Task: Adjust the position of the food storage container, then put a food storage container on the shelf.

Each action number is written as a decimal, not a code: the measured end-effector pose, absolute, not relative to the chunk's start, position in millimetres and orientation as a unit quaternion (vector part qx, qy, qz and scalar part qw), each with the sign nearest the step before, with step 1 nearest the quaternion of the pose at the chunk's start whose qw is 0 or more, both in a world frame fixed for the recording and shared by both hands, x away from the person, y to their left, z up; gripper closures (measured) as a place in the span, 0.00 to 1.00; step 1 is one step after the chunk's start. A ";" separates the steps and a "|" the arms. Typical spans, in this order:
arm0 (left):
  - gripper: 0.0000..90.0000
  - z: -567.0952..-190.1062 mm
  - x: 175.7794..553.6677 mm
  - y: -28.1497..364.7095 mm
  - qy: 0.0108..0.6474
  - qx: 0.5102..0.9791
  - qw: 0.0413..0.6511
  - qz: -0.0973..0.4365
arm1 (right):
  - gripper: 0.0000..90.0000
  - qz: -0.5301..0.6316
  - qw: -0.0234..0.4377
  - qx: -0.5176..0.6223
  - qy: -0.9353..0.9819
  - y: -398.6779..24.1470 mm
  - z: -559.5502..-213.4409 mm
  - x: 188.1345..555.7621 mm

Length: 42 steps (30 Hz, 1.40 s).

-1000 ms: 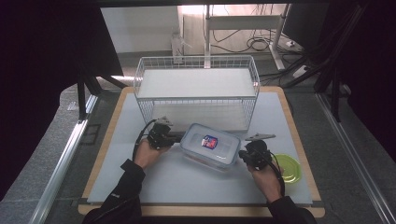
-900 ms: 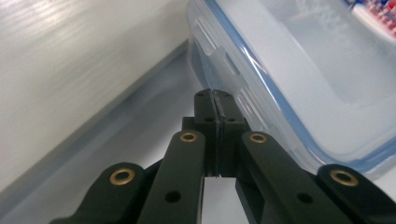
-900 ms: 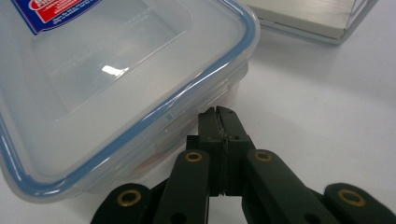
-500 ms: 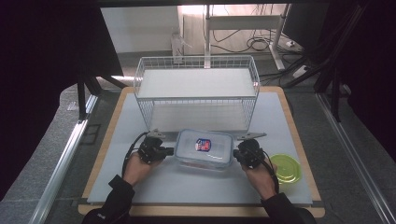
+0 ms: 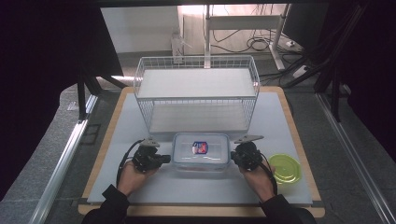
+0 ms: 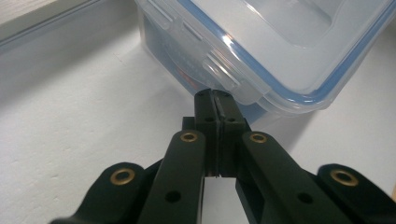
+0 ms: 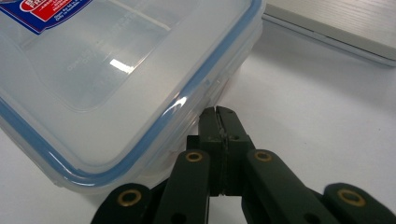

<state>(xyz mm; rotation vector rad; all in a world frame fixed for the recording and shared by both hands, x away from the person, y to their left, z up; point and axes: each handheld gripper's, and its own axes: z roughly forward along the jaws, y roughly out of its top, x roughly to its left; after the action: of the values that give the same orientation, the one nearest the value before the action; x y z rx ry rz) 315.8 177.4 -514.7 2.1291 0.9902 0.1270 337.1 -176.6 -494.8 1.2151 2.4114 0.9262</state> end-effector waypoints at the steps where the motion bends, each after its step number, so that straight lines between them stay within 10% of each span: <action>1: 1.00 -514.5 314.9 177.3 0.388 0.836 0.384 0.051 | 1.00 0.321 0.144 0.421 0.836 -176.4 -494.8 336.9; 14: 1.00 -516.2 286.5 180.2 0.392 0.833 0.389 0.034 | 1.00 0.329 0.136 0.410 0.840 -175.7 -496.3 324.6; 30: 0.24 -511.0 267.9 206.1 0.422 0.800 0.402 0.141 | 0.48 0.368 0.170 0.386 0.828 -201.0 -476.6 305.2; 42: 0.06 -507.2 272.0 201.6 0.390 0.810 0.413 0.146 | 0.21 0.393 0.163 0.367 0.827 -206.8 -471.7 305.0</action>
<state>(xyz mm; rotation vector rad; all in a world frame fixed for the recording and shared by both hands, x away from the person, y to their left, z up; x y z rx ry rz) 272.0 201.6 -507.2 2.0352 0.9817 0.3662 305.0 -206.8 -471.7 1.0454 2.3597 1.1213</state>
